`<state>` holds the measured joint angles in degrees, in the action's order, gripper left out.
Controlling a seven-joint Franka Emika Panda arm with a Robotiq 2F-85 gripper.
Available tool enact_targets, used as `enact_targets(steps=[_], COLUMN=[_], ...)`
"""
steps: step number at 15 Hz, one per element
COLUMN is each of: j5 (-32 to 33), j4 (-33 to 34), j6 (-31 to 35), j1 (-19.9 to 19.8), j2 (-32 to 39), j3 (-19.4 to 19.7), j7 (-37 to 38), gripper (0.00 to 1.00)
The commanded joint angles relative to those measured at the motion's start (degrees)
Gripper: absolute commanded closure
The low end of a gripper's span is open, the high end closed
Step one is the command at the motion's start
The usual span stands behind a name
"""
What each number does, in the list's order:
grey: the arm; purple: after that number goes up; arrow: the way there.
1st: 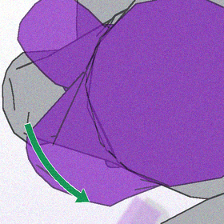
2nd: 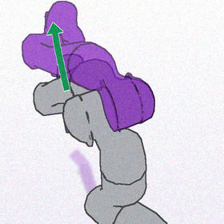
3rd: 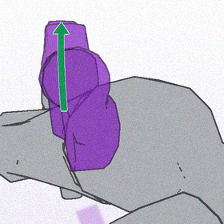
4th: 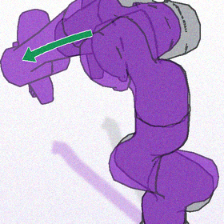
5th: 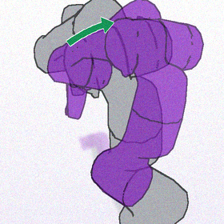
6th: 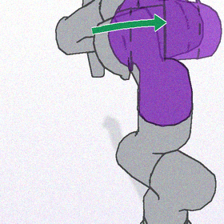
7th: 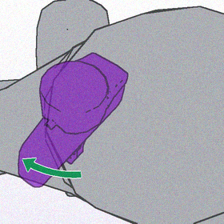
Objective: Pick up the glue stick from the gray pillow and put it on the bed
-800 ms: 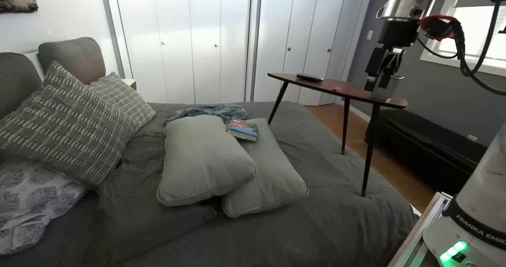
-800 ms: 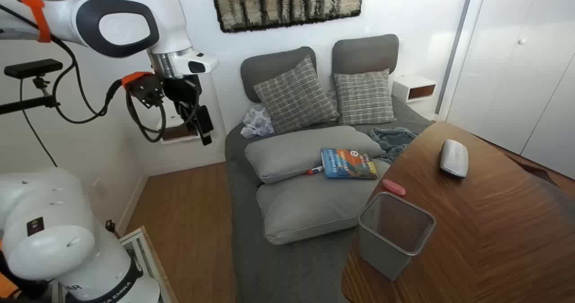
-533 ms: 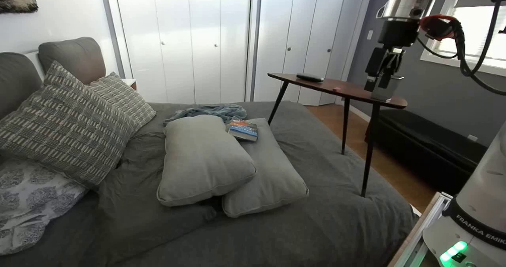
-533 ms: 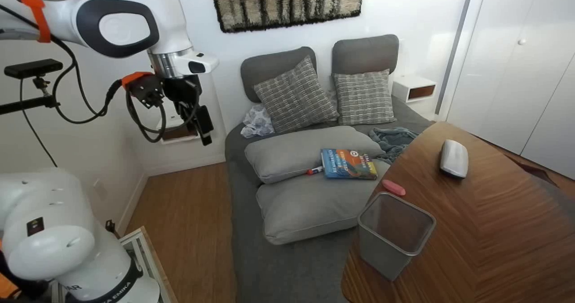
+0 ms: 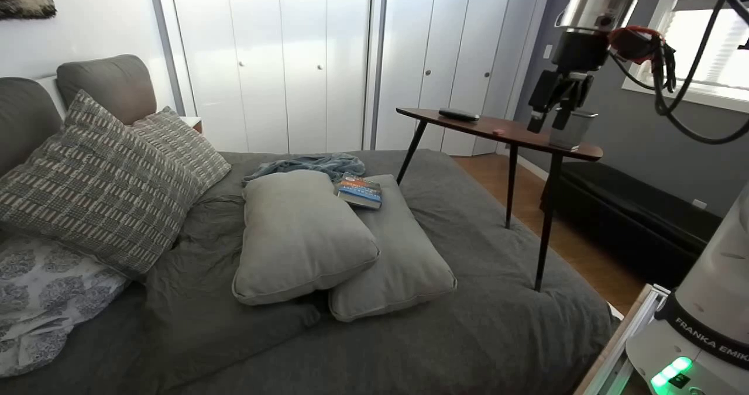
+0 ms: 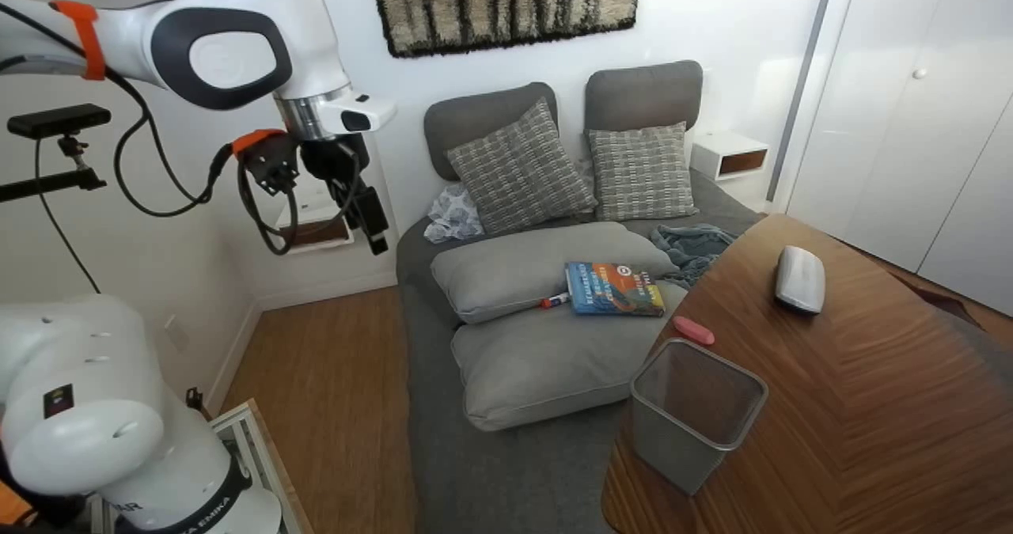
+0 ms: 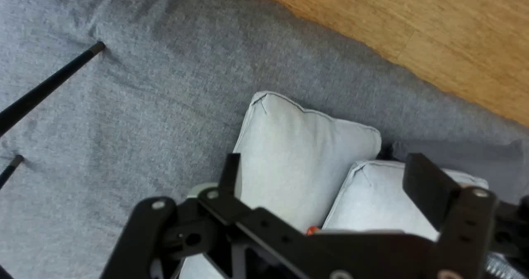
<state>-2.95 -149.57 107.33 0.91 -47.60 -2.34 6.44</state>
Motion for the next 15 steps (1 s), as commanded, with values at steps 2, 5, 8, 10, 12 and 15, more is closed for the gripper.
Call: enact_targets(steps=[2, 5, 8, 10, 12, 15], j5=[-0.4, -1.1, -3.5, -5.1, -6.6, -5.4], j4=[0.9, 3.0, 6.6, 9.6, 12.6, 11.1], j6=[13.4, 21.0, 24.1, 24.1, 23.3, 23.8], j1=[-3.1, -3.5, -3.1, -3.2, -3.4, -3.6], j2=[9.3, 17.8, 27.5, 33.8, 39.4, 38.8], j3=[-0.7, -0.1, 1.8, 3.1, 4.3, 4.5], j7=[4.9, 5.9, 5.6, 5.0, 4.7, 5.2], gripper=[0.00, 0.00, 0.00, 0.00, 0.00, 0.00])
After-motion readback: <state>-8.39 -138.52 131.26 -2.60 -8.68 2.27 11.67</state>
